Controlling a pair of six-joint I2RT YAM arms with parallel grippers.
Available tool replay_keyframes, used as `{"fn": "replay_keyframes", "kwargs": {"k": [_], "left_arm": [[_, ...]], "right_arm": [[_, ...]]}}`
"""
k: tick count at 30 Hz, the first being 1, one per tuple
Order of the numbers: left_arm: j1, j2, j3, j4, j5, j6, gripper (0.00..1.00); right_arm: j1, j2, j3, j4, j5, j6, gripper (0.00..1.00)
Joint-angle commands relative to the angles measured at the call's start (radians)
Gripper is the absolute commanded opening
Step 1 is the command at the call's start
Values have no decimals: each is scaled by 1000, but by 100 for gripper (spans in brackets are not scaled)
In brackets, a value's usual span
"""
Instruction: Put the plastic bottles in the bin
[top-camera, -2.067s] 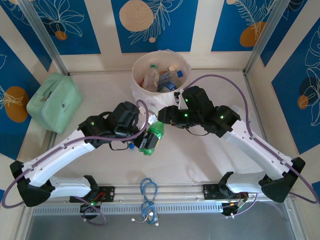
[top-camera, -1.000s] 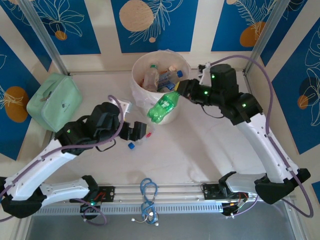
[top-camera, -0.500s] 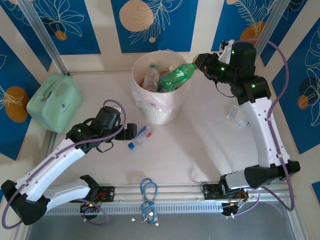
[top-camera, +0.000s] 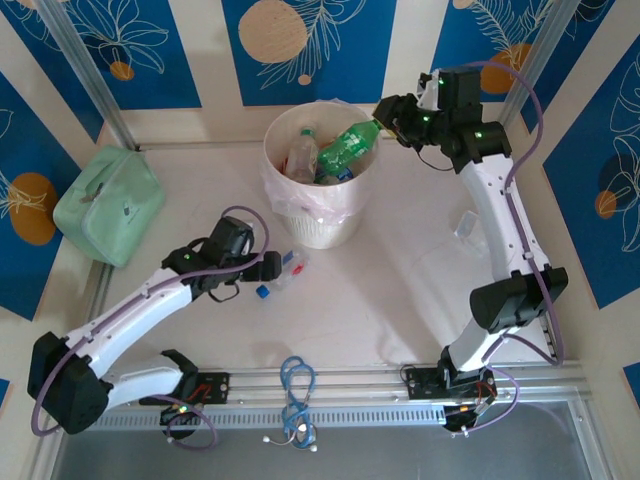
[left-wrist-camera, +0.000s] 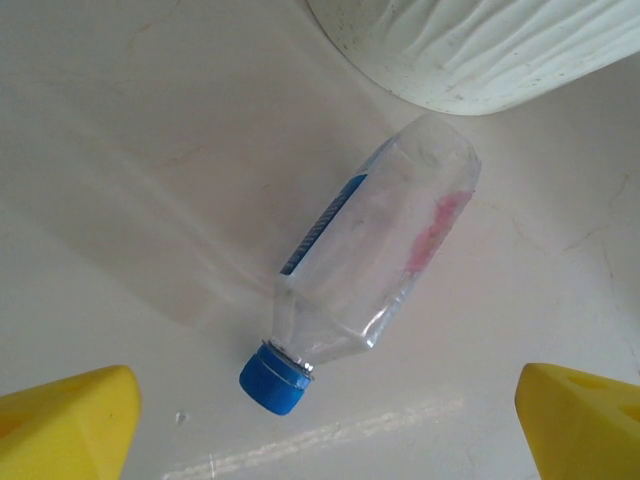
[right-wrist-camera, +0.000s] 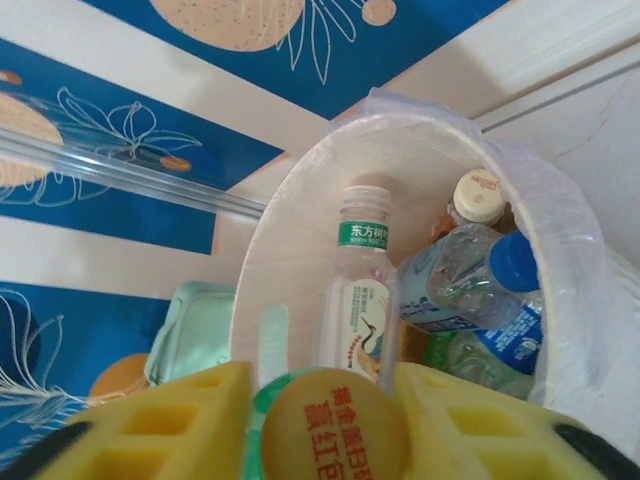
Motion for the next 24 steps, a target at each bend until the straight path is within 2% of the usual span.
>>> {"fn": "replay_keyframes", "kwargs": {"k": [1, 7, 14, 17, 24], "left_arm": [[22, 31, -22, 44, 31, -17, 97], [41, 31, -63, 105, 52, -43, 99], [53, 61, -107, 172, 66, -36, 100], [52, 92, -115, 194, 80, -33, 100], [52, 158, -144, 251, 115, -28, 100]], "right_arm": [[24, 37, 69, -66, -20, -67, 58], [51, 63, 91, -71, -10, -79, 63], [81, 6, 72, -84, 41, -97, 63], [100, -26, 58, -118, 69, -113, 60], [178, -225, -146, -98, 140, -104, 59]]}}
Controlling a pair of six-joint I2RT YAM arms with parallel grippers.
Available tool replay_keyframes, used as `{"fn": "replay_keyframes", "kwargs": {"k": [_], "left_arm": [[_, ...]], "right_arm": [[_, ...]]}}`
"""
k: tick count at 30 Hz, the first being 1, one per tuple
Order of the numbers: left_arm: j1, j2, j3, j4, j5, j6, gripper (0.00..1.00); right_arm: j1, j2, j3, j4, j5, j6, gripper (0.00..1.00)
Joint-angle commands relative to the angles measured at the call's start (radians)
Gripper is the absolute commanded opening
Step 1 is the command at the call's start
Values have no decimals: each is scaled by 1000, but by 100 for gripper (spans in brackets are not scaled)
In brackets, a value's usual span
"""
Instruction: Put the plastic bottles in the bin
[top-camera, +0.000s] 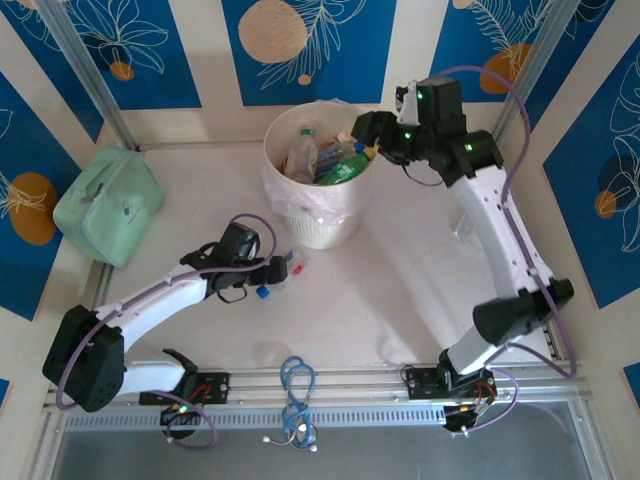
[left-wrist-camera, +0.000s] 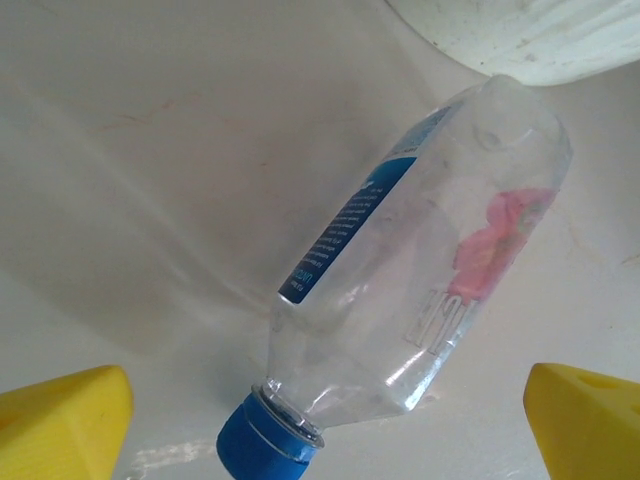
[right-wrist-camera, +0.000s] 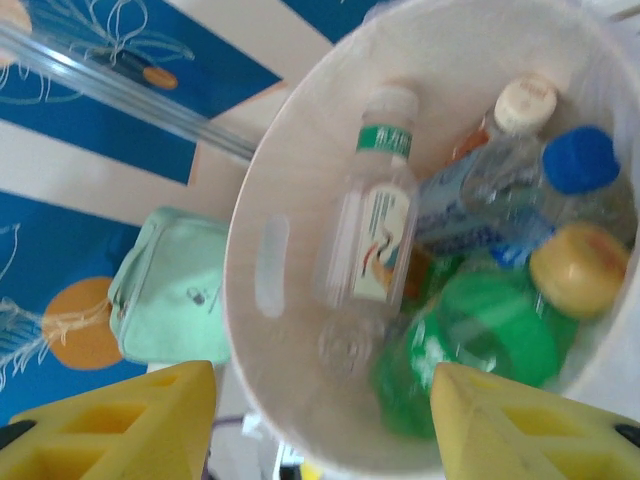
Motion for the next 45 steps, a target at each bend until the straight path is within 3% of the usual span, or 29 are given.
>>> {"fn": "replay_keyframes", "kwargs": {"k": [1, 13, 26, 37, 45], "left_arm": [[11, 49, -13, 40, 36, 6, 100], [10, 213, 100, 28, 70, 60, 97], [1, 327, 164, -17, 99, 76, 82], [1, 316, 149, -17, 134, 48, 63], [1, 163, 85, -52, 176, -6, 59]], "right_arm": [[34, -125, -94, 0, 43, 1, 59], [121, -454, -433, -14, 113, 95, 66], [161, -572, -547, -70, 146, 132, 64], [221, -613, -608, -90, 194, 162, 58], [322, -602, -625, -87, 268, 172, 57]]}}
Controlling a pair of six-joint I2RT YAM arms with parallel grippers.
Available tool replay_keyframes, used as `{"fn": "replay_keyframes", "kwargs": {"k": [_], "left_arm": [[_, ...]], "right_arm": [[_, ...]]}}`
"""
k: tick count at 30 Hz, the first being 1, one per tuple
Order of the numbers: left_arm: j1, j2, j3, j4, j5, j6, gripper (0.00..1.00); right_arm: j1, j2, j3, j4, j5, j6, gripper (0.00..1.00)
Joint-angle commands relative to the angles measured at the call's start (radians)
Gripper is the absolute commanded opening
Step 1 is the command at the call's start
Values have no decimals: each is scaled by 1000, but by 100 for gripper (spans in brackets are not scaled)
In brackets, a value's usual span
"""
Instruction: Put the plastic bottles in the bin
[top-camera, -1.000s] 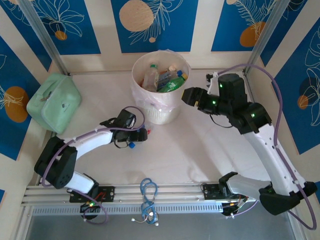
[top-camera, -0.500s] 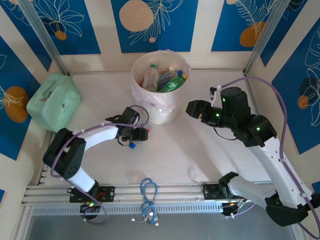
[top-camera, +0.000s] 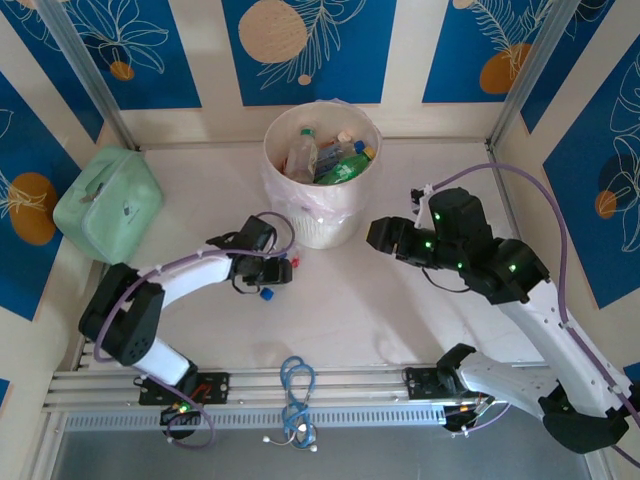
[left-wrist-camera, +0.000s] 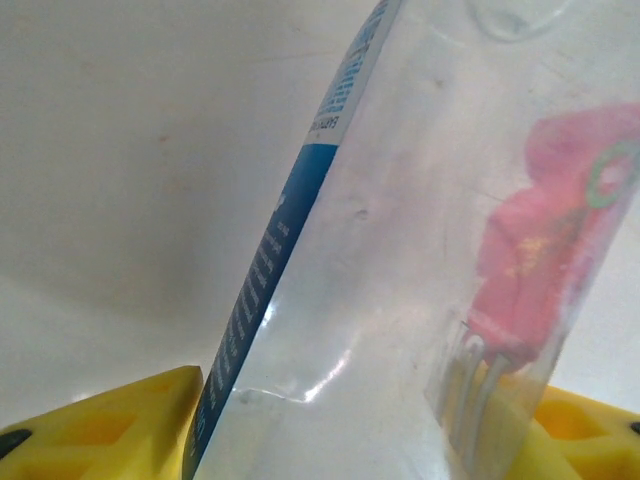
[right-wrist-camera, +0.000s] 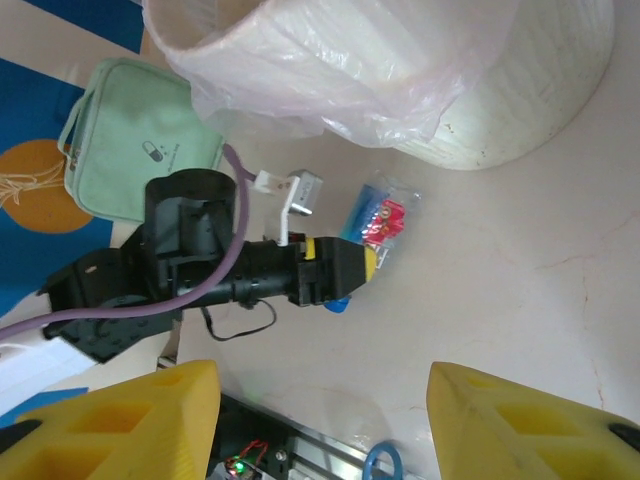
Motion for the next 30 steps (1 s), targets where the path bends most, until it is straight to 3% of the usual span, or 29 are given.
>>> {"fn": "replay_keyframes", "kwargs": {"k": [1, 10, 16, 22, 30], "left_arm": [[0, -103, -29, -50, 50, -40, 59], [3, -430, -44, -112, 145, -211, 59], [33, -580, 57, -97, 98, -367, 60], [65, -580, 131, 64, 147, -531, 60], [74, -529, 75, 419, 261, -801, 59]], "right_arm": [[44, 3, -16, -4, 62, 10, 57], [168, 38, -14, 49, 120, 4, 57], [230, 63, -26, 138, 95, 16, 56], [251, 72, -49, 252, -9, 20, 58], [289, 160, -38, 355, -95, 38, 61]]}}
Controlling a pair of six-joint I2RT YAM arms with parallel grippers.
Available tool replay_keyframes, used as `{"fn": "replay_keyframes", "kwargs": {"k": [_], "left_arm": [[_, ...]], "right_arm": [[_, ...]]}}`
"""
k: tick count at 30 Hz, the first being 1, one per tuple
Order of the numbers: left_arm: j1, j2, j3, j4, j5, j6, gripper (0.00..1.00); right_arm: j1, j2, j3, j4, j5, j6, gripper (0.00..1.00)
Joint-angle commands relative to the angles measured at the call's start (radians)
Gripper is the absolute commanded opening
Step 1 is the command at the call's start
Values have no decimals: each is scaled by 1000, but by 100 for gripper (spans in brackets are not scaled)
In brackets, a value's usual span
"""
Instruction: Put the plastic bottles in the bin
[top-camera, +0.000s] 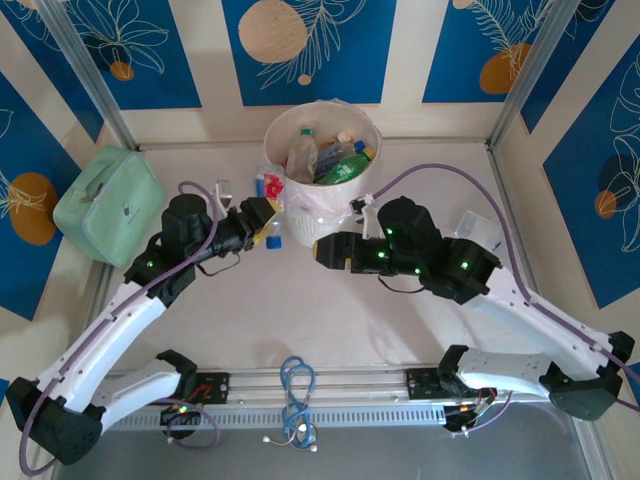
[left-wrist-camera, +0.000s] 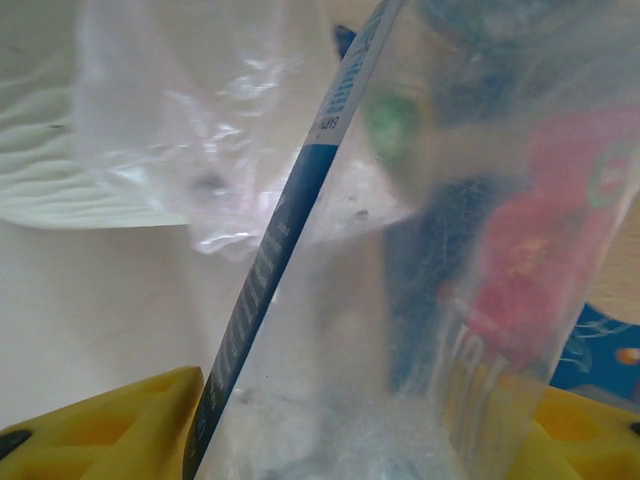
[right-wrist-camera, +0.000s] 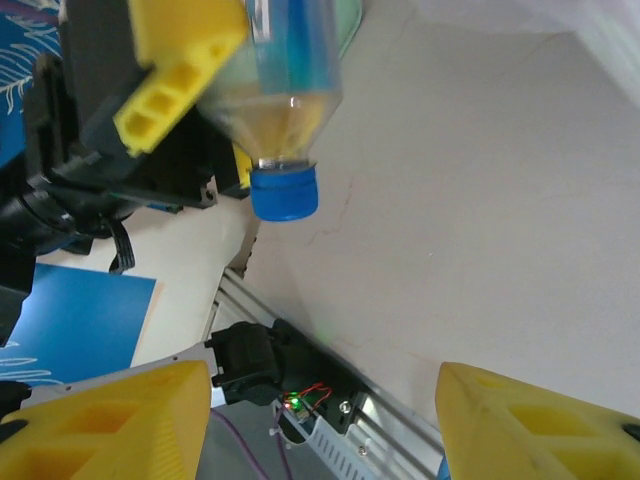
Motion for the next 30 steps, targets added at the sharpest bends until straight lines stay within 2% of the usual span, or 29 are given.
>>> {"fn": "replay_keyframes", "kwargs": {"k": [1, 11, 17, 24, 30], "left_arm": [[11, 8, -28, 212, 71, -156, 59], [10, -7, -39, 282, 70, -231, 59], [10, -22, -94, 390, 56, -332, 58], [4, -45, -150, 513, -5, -446, 57], [4, -41, -176, 552, -13, -487, 57]], "right_arm": [[14, 42, 23, 75, -56, 13, 62], [14, 231, 195, 117, -78, -45, 60], [-7, 283, 232, 137, -90, -47, 54], [-3, 312, 236, 140, -79, -44, 53], [-6, 325, 258, 140, -75, -49, 35]]}}
